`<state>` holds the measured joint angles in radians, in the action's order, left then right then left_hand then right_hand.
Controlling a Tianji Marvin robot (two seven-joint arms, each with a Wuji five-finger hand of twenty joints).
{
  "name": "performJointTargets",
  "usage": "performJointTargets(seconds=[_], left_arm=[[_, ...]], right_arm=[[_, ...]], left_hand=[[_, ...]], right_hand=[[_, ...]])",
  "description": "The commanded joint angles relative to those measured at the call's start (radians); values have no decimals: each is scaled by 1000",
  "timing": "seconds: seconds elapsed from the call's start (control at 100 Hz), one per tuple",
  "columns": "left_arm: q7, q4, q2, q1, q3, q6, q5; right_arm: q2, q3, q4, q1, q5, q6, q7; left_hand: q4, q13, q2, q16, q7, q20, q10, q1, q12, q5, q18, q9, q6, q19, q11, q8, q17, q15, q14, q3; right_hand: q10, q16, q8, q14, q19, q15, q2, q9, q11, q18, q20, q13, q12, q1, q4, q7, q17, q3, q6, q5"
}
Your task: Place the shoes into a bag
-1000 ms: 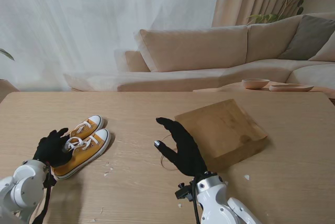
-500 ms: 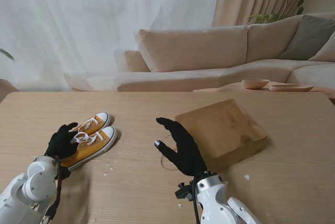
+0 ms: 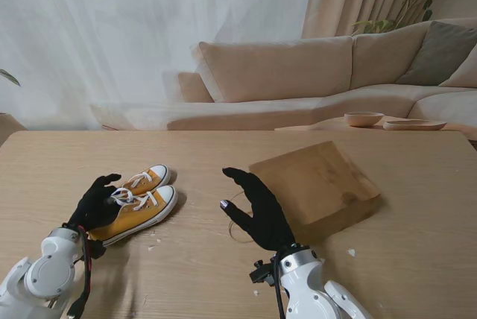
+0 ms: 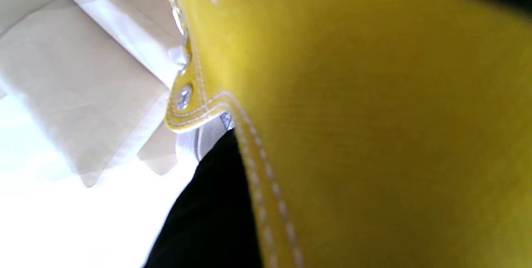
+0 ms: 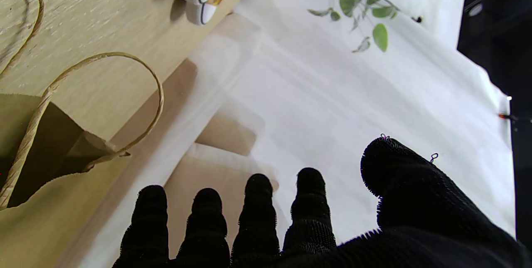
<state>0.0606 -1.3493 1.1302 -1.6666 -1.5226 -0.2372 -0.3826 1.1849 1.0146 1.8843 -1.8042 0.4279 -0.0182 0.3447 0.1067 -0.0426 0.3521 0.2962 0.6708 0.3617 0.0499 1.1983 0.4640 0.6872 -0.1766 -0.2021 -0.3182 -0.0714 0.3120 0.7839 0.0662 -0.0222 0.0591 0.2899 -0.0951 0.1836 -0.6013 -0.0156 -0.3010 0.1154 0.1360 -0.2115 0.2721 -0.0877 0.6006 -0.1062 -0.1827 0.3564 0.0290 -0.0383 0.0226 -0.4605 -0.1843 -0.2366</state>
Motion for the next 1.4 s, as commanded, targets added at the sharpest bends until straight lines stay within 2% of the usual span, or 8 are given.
performJointTargets(seconds=[0.0, 0.35, 0.45, 0.58, 0.94, 1.12, 1.25, 1.39], left_arm=[[-15, -45, 1, -2, -9, -26, 21], [-58, -142, 1, -59, -32, -118, 121], [-58, -166, 2, -77, -30, -136, 140], [-55, -200, 3, -105, -25, -155, 147], [-8, -271, 2, -167, -6, -204, 66], [27, -289, 5, -190, -1, -230, 20], [52, -303, 8, -203, 4, -227, -7], [87, -316, 13, -213, 14, -206, -36]], right_arm=[[7, -1, 4, -5, -3, 4, -13], [1, 9, 16, -10, 10, 12, -26], [-5, 18, 34, -18, 39, 26, -38], [-23, 36, 74, -28, 123, 74, -78], [-84, 86, 130, 0, 384, 224, -293], [-104, 88, 121, 33, 463, 246, -391], [-115, 74, 100, 76, 523, 257, -445], [-118, 48, 63, 136, 560, 272, -464]], left_hand=[[-35, 4, -225, -2, 183, 6, 8, 93, 19, 47, 35, 1, 85, 11, 21, 79, -3, -2, -22, 57], [-34, 5, -214, 11, 159, 9, 8, 93, 30, 64, 32, 0, 89, 6, 18, 82, -2, -12, -16, 60], [-34, 6, -206, 18, 152, 12, 3, 93, 32, 75, 31, 0, 83, 3, 23, 78, -1, -15, -13, 69], [-34, 6, -197, 25, 147, 15, -3, 93, 31, 83, 28, -3, 77, 1, 27, 77, -1, -16, -9, 76], [-29, 7, -190, 50, 137, 29, -8, 93, 28, 93, 22, -4, 64, -6, 43, 79, 2, -22, -2, 91], [-28, 7, -188, 59, 134, 34, -12, 93, 28, 96, 19, -4, 61, -9, 50, 80, 3, -24, 1, 95], [-28, 8, -188, 61, 133, 36, -12, 93, 26, 95, 19, -3, 56, -9, 49, 80, 4, -23, 3, 97], [-27, 8, -187, 61, 131, 36, -14, 93, 23, 94, 19, -1, 52, -7, 44, 81, 4, -21, 4, 100]], right_hand=[[-26, 9, -15, -8, -13, 11, -19, 18, 21, 8, 23, -3, -3, 5, -17, 2, -2, 25, -20, -1], [-21, 11, -16, -9, -15, 18, -16, 10, 37, 8, 23, -9, -10, 12, -17, -2, -6, 23, -12, -11], [-14, 27, -14, -2, -22, 72, -1, 14, 123, -8, 21, -15, -49, 36, -12, -14, -35, 19, -2, -38], [5, 49, -29, 13, -54, 186, 24, 13, 301, -20, 31, -24, -115, 74, 5, -106, -79, 12, 41, -90], [31, 60, -20, 23, -75, 221, 78, -1, 344, -19, 25, -21, -128, 82, 29, -314, -89, -113, 34, -166], [22, 16, -4, 13, -68, 128, 85, 25, 241, -2, 18, -15, -80, 68, 0, -353, -62, -148, -1, -250], [10, 11, 31, 11, -64, 65, 97, 23, 83, 2, 18, -8, -18, 77, -2, -251, -44, -136, -32, -93], [7, 25, -5, 14, -64, 54, 144, 19, 42, 2, 19, -6, -6, 95, 8, -195, -44, -173, -53, -6]])
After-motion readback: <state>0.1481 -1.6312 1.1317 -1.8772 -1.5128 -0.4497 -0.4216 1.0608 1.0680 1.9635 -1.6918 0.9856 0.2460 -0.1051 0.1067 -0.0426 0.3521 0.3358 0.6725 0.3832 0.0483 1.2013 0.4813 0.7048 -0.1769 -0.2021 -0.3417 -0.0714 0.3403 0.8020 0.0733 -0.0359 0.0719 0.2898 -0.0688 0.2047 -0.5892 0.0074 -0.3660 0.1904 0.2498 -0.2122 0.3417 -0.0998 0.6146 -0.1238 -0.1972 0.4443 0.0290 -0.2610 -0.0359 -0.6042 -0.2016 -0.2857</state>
